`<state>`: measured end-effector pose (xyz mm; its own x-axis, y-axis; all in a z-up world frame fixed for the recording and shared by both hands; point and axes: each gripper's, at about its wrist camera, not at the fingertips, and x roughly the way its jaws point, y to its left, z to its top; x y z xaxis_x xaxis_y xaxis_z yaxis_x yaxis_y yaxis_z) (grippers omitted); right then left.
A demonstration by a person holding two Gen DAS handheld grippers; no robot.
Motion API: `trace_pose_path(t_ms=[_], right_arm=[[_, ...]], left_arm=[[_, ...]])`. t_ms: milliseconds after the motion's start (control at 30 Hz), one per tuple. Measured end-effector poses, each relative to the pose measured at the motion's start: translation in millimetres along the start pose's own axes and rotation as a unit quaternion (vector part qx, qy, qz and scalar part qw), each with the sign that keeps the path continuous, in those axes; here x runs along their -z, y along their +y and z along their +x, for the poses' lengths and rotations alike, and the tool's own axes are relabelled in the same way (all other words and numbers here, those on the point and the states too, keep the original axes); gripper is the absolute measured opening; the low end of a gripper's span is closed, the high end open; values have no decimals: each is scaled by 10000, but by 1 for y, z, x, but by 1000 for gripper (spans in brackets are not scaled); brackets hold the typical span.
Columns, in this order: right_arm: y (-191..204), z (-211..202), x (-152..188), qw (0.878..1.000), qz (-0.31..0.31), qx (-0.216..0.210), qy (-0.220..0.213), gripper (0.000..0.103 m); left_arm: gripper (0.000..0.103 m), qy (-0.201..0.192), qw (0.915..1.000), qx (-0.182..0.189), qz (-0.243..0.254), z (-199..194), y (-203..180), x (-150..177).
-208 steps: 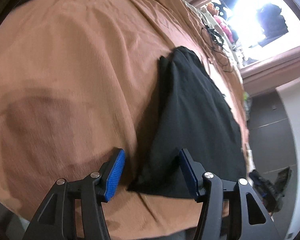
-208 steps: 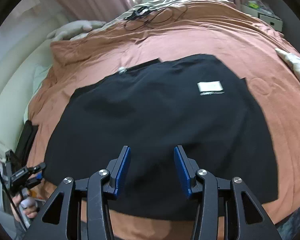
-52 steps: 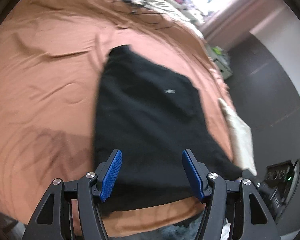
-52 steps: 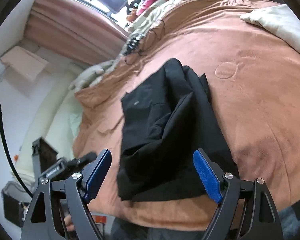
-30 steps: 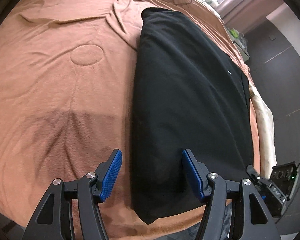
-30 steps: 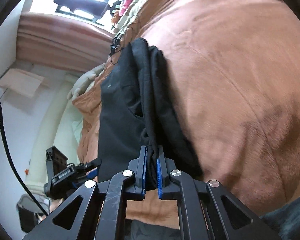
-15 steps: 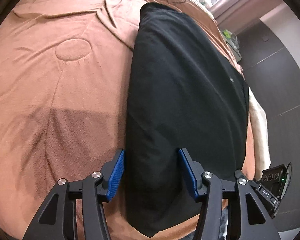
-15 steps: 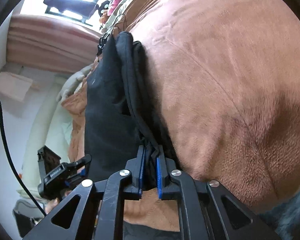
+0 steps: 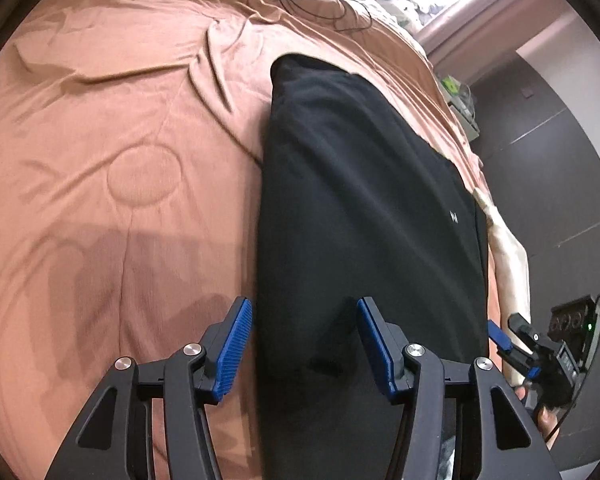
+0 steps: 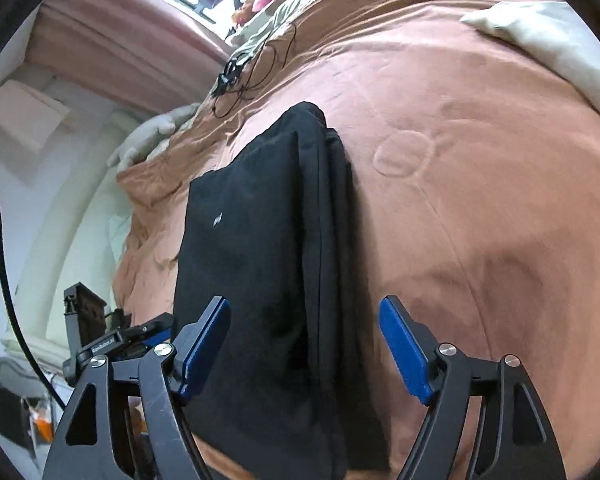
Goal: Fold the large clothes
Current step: 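Grasp the folded shirt end with both tools and lift it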
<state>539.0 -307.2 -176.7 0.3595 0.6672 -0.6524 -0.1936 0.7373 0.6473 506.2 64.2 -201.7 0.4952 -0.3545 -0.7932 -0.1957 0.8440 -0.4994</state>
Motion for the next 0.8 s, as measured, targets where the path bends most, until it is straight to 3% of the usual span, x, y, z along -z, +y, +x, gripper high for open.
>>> trace_pose_path(t_ms=[300, 800], right_arm=[[-21, 54, -47, 9976, 257, -417, 495, 77], [-34, 91, -74, 9913, 568, -846, 837, 77]], left_arm=[[57, 42, 9999, 130, -15, 25, -3, -40], [64, 29, 10000, 80, -9, 61, -3, -107]])
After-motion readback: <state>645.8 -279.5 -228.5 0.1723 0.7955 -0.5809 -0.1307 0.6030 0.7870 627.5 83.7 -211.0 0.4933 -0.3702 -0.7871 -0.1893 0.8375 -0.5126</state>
